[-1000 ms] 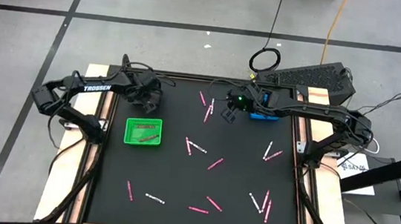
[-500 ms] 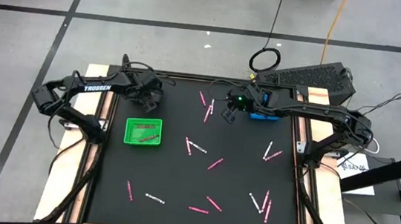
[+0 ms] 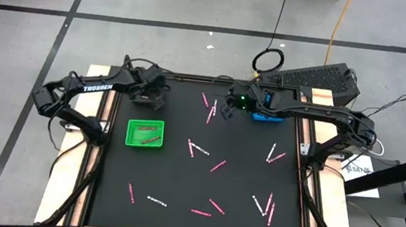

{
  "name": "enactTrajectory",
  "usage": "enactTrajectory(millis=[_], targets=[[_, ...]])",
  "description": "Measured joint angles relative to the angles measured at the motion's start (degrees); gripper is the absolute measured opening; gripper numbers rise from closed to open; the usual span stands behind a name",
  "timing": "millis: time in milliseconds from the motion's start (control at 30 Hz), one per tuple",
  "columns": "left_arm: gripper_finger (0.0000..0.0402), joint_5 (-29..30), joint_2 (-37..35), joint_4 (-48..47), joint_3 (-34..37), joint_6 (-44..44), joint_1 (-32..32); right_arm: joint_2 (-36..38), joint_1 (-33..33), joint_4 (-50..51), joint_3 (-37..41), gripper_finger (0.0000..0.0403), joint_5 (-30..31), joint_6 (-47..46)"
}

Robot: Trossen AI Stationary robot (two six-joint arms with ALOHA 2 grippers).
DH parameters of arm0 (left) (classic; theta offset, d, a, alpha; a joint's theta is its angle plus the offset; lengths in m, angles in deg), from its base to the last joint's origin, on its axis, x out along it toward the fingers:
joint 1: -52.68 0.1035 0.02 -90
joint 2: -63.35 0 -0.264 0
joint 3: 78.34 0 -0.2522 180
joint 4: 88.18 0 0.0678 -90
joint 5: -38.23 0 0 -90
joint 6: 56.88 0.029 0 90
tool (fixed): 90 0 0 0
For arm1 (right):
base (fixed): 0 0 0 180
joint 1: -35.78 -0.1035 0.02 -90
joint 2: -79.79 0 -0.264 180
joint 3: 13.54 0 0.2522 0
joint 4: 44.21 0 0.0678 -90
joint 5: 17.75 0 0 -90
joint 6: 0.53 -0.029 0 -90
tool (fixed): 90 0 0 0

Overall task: Sort crayons
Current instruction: Put the white crayon into the blue bin

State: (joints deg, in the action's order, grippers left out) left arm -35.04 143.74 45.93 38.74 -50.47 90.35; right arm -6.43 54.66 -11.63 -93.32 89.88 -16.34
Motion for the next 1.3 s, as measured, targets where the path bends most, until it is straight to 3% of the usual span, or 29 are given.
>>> enactTrajectory(millis=[200,467,600,1000,1300], targets=[[0.0089,-0.2,-2.67,-1.43,-3.28,-0.02,-4.78,-2.81,0.63,1.01,0.0,0.0105,-1.73,-1.91],[0.0089,-0.4,-8.17,-6.5,-3.5,-3.71,-12.35,-2.22,0.24,19.88,0.0,0.0105,-13.32,-6.66],[0.0089,-2.35,-9.68,-6.92,-3.48,-6.31,-16.26,-2.42,-0.32,25.53,0.02,0.0105,-13.35,-7.74],[0.0089,-6.23,-9.85,-5.29,-3.48,-15.01,-27.26,-4.85,1.57,4.82,0.0,0.0105,-13.4,-7.55],[0.0089,-6.25,-9.85,-0.95,-3.46,-15.08,-31.51,-12.6,4.62,-4.1,-0.08,0.0105,-13.74,-10.41]])
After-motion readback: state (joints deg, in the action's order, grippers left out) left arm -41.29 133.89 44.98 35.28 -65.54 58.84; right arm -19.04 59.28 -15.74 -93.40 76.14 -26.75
